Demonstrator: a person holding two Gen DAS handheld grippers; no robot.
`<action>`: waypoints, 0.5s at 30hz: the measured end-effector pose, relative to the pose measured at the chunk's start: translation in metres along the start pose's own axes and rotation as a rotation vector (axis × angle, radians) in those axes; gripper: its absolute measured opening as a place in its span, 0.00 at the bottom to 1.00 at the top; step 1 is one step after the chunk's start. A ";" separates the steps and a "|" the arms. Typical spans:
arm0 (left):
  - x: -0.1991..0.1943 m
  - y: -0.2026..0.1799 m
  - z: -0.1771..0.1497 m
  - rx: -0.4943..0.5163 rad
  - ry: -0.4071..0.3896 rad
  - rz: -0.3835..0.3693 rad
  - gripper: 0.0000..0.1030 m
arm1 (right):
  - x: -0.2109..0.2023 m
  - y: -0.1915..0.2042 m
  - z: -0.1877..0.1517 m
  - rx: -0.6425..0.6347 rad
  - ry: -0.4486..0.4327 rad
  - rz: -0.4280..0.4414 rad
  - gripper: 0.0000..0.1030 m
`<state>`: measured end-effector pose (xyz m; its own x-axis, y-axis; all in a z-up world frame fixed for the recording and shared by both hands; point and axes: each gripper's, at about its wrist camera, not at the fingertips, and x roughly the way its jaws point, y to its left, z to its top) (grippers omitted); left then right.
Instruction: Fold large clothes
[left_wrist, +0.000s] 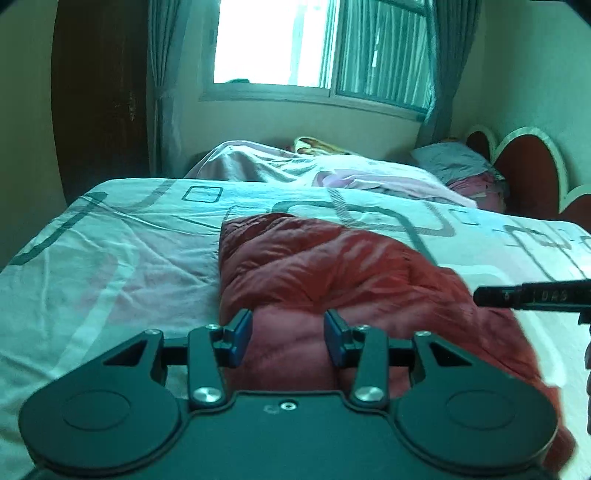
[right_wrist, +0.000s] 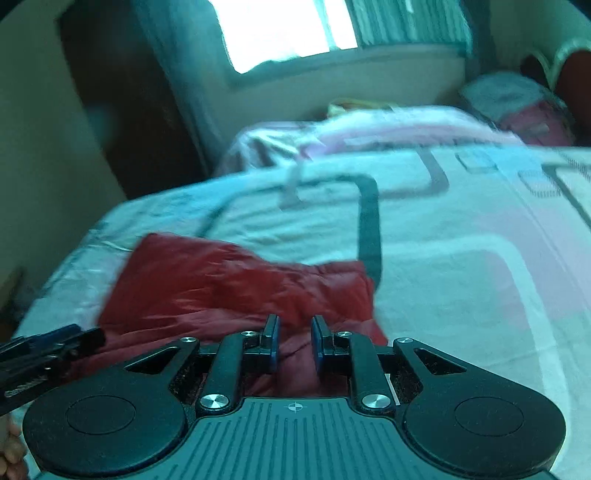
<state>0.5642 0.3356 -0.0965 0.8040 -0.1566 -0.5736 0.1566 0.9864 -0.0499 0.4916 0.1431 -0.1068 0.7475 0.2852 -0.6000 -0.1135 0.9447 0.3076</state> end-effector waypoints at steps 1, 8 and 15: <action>-0.009 -0.001 -0.004 -0.004 0.002 -0.001 0.42 | -0.010 0.004 -0.003 -0.011 -0.007 0.012 0.18; -0.059 -0.013 -0.042 -0.066 0.062 0.005 0.42 | -0.072 0.021 -0.055 -0.055 0.016 0.087 0.18; -0.050 -0.022 -0.059 -0.088 0.083 0.061 0.46 | -0.050 0.016 -0.093 -0.067 0.129 0.060 0.17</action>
<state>0.4869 0.3244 -0.1145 0.7598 -0.0954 -0.6431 0.0554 0.9951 -0.0821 0.3915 0.1585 -0.1400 0.6481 0.3555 -0.6735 -0.2018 0.9329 0.2983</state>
